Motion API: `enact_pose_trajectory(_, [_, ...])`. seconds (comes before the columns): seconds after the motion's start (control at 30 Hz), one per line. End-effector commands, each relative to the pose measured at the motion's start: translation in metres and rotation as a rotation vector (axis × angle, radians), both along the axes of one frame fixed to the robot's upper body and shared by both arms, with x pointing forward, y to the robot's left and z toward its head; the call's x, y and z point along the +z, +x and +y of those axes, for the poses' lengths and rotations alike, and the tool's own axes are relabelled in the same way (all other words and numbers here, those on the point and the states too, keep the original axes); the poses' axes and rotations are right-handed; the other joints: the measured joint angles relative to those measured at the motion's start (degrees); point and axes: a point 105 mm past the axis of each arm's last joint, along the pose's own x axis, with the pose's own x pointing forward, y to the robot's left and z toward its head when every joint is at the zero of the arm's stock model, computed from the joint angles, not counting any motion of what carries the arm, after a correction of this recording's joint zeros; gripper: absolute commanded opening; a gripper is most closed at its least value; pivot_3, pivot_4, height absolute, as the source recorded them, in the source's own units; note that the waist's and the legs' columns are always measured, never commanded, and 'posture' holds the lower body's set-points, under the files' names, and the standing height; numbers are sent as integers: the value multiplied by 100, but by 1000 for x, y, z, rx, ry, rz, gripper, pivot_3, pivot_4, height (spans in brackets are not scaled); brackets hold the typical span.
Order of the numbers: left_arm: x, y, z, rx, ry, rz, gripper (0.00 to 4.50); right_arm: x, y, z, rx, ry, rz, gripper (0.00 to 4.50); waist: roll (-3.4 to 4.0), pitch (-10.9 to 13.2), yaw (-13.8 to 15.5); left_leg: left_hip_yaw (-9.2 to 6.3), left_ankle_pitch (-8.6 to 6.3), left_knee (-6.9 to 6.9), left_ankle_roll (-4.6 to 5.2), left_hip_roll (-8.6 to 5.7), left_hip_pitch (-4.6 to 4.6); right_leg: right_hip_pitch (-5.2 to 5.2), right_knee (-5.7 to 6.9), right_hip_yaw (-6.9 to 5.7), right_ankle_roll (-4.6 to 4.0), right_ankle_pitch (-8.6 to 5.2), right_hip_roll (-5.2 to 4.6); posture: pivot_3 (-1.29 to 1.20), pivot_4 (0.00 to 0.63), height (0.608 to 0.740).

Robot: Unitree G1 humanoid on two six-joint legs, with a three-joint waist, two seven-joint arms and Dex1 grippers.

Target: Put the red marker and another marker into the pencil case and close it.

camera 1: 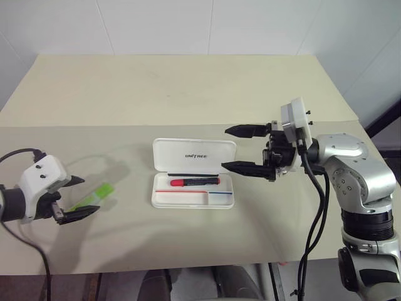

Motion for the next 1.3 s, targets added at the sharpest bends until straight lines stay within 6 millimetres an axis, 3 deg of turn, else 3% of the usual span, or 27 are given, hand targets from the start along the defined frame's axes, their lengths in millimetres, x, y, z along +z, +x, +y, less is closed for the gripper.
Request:
enact_pose_trajectory(0.03, [-2,-5,4,39,57,34,4500,11,2,-6,-33,6,-84,4463,2,1,-25,0,0,-1,0,-1,0,0,0,1,-2,-1,-1,0,150,740])
enact_pose_trajectory(0.27, [-31,-8,16,93,122,119,4500,12,-10,-10,-27,20,-98,4463,2,1,-39,-2,-1,-17,-1,0,-1,-4,-4,-2,2,-1,-1,0,150,740])
enact_pose_trajectory(0.37, [-44,-7,25,110,137,142,4500,22,-24,-6,10,59,-135,4463,5,3,-51,1,-1,-19,-2,0,-1,-7,-4,1,2,-1,-1,0,150,740])
enact_pose_trajectory(0.47, [-48,-1,29,114,145,141,4500,21,-42,0,65,47,-139,4463,12,1,-28,-3,-1,-22,-2,2,4,-4,-4,-3,1,-1,0,0,150,740])
enact_pose_trajectory(0.6, [-52,8,31,106,150,133,4500,14,-46,-1,48,38,-143,4463,16,1,40,-5,1,-16,1,-1,15,12,-2,-3,-13,-8,-3,0,150,740])
enact_pose_trajectory(0.7, [-51,14,33,103,150,110,3926,10,-45,-3,18,27,-155,4500,21,2,79,-1,11,-4,10,-9,19,19,-2,7,-74,-31,-10,0,150,740])
enact_pose_trajectory(1.0, [-41,25,28,76,162,63,1168,9,-43,-8,-7,26,-156,4500,20,4,58,-4,54,-6,31,-11,27,20,-12,21,-110,18,-5,0,150,740])
enact_pose_trajectory(1.17, [-31,35,17,14,162,9,1053,7,-38,-8,-26,21,-157,4500,20,4,56,-2,56,-11,32,-10,18,18,-29,21,-110,18,-5,0,150,740])
enact_pose_trajectory(1.3, [-11,41,-12,-138,122,-58,1053,4,-32,-11,-60,18,-148,4500,10,3,98,-1,46,-20,16,-8,-6,5,-48,13,-97,22,-5,0,150,740])
